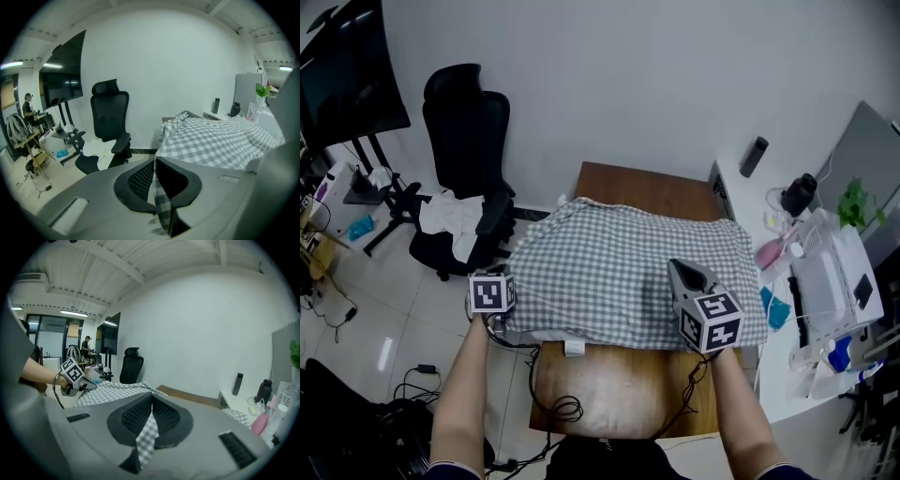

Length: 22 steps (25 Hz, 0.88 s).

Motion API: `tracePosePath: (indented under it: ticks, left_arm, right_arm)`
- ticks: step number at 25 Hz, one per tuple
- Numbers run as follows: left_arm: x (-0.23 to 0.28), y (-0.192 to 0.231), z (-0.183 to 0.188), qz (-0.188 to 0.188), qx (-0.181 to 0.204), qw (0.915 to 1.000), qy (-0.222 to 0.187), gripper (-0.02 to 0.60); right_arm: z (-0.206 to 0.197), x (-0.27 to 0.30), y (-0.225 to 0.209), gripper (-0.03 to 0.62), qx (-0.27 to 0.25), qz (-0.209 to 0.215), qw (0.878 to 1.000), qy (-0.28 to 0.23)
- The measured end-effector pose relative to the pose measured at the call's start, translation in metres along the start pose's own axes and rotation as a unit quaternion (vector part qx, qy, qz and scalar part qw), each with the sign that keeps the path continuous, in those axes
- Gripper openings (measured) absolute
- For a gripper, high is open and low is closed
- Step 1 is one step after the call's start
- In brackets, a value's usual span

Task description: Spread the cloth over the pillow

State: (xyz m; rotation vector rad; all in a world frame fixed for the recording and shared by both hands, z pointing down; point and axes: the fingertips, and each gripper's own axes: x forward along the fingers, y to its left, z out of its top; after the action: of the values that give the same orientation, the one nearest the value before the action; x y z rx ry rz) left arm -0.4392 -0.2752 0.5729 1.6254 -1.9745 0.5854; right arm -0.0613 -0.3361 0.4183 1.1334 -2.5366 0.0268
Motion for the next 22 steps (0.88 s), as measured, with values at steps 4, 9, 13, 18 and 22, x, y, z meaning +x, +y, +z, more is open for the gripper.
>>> tracePosePath:
  ticks: [4,9,13,18,22]
  left_arm:
    - [0.014,0.01,-0.021,0.009,-0.007,0.9992,0.038,0.078]
    - [0.014,0.022,-0.029,0.007,-0.037,0.9985,0.041,0.13]
    - [0.008,0.045,-0.035,0.038,-0.041,0.9972,0.05,0.11]
    - [-0.009,0.036,-0.01,0.002,-0.044,0.999,-0.002,0.01]
    - [-0.037,-0.005,0.028,-0.056,-0.045,0.9952,-0.066,0.008]
  right_arm:
    - [0.003,-0.006,-0.002,0.003,-0.002,-0.012,1.0,-0.001]
    - [0.002,-0.017,-0.011,0.003,0.001,-0.032,0.999,0.0]
    - [-0.001,-0.024,-0.01,0.003,0.006,-0.041,0.999,0.0]
    - [-0.002,-0.035,-0.016,0.003,0.014,-0.052,0.999,-0.004]
    - [0.0,-0.047,-0.022,0.003,0.02,-0.058,0.998,-0.01]
